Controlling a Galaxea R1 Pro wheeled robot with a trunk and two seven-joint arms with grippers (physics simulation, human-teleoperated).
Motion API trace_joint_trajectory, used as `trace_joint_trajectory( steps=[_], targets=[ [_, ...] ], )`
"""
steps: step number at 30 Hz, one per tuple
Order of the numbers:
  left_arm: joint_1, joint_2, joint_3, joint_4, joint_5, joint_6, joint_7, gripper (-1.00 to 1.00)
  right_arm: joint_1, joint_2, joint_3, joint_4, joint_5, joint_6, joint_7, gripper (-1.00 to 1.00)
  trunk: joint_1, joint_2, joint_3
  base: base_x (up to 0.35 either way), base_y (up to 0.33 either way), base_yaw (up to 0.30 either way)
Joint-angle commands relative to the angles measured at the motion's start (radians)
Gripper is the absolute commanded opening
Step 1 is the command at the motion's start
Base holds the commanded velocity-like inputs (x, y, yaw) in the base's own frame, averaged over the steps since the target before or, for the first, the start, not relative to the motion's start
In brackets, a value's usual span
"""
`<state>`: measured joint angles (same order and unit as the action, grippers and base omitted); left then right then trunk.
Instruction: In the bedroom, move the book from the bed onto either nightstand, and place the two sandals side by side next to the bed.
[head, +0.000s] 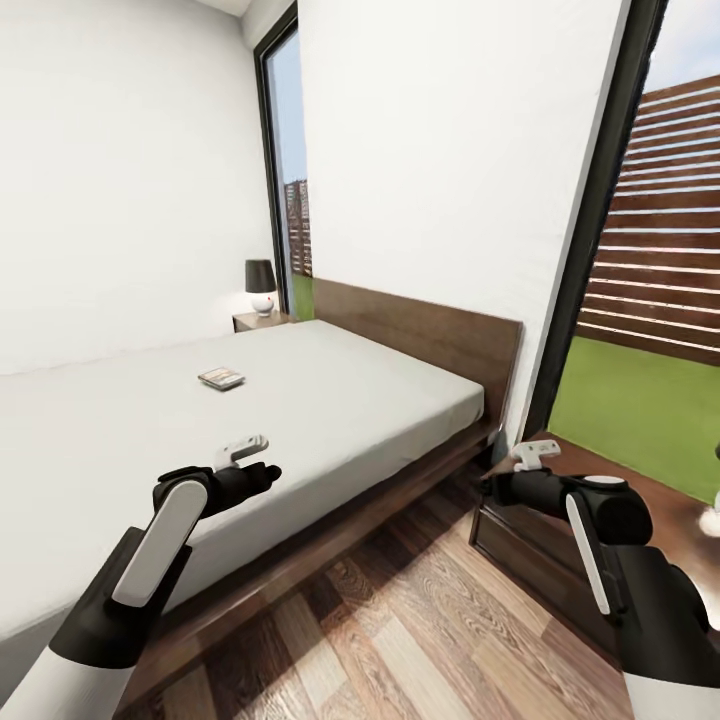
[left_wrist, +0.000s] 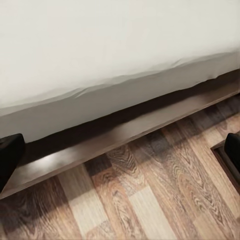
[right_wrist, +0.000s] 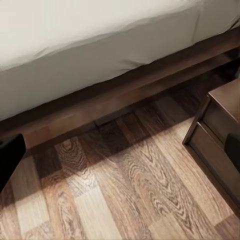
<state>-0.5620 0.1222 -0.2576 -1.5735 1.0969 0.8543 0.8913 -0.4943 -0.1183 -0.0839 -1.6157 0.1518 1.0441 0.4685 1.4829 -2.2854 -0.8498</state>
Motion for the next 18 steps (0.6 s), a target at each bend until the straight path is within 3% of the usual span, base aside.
trace_joint_trajectory(
  steps=[1, 13, 18],
  targets=[
    [-0.001, 0.001, -0.002, -0.001, 0.009, 0.000, 0.010, 1.00, -0.001, 0.000, -0.001, -0.001, 0.010, 0.003, 0.010, 1.00, -0.004, 0.007, 0.001, 0.000, 0.000, 0.000],
    [-0.001, 0.002, -0.001, 0.001, 0.008, -0.001, 0.008, 1.00, -0.005, 0.004, 0.000, 0.001, 0.013, 0.003, 0.010, 1.00, -0.050, 0.091, 0.020, 0.000, 0.000, 0.000],
    [0.000, 0.003, 0.000, 0.003, 0.007, -0.001, 0.008, 1.00, -0.009, 0.019, 0.001, 0.012, 0.016, 0.003, 0.008, 1.00, -0.069, 0.126, 0.028, 0.000, 0.000, 0.000]
  ],
)
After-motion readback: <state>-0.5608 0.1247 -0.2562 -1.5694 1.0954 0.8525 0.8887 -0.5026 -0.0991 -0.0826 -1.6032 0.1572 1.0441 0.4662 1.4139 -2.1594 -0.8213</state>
